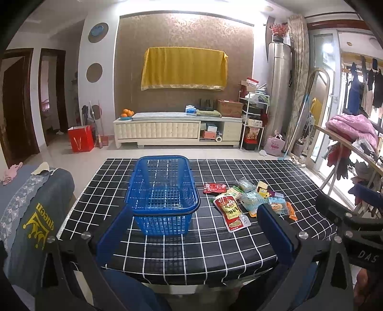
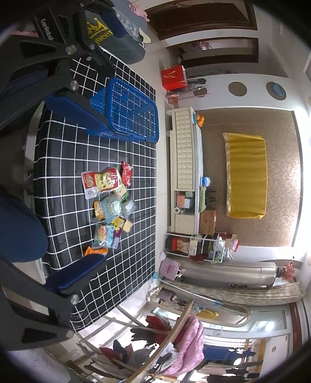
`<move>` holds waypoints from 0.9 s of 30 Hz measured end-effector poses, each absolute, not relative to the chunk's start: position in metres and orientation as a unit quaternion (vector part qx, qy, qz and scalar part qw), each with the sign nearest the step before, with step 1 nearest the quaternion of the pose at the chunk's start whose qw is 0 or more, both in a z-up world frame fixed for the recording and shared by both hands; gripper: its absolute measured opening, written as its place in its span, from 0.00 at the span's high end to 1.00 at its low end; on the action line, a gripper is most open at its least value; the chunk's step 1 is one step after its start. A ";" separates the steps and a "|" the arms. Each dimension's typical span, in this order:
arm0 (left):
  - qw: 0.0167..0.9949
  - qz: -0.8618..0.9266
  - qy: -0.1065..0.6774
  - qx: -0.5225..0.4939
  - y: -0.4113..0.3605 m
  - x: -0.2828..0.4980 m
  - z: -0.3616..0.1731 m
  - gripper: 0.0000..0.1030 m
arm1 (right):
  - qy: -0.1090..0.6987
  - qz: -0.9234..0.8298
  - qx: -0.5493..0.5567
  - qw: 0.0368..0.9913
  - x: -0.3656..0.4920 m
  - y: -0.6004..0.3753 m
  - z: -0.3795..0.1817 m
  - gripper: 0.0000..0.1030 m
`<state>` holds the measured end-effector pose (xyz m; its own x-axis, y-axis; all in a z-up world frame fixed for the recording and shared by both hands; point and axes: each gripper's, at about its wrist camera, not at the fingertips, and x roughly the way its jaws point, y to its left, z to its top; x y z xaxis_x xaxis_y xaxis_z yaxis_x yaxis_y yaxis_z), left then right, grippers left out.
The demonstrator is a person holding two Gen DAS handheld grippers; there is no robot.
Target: Organize snacks
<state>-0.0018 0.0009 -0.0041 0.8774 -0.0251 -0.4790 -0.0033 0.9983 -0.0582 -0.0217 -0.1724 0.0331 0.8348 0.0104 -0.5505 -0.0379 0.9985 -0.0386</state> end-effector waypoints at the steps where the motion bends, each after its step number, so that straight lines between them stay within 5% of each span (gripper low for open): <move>1: 0.969 -0.005 0.246 -0.028 0.001 -0.002 -0.004 0.00 | 0.287 0.014 -0.023 0.958 -0.022 -0.173 0.033 0.00; 27: 0.967 -0.008 0.253 -0.038 0.002 -0.005 0.001 0.00 | 0.284 0.019 -0.026 0.958 -0.024 -0.172 0.033 0.00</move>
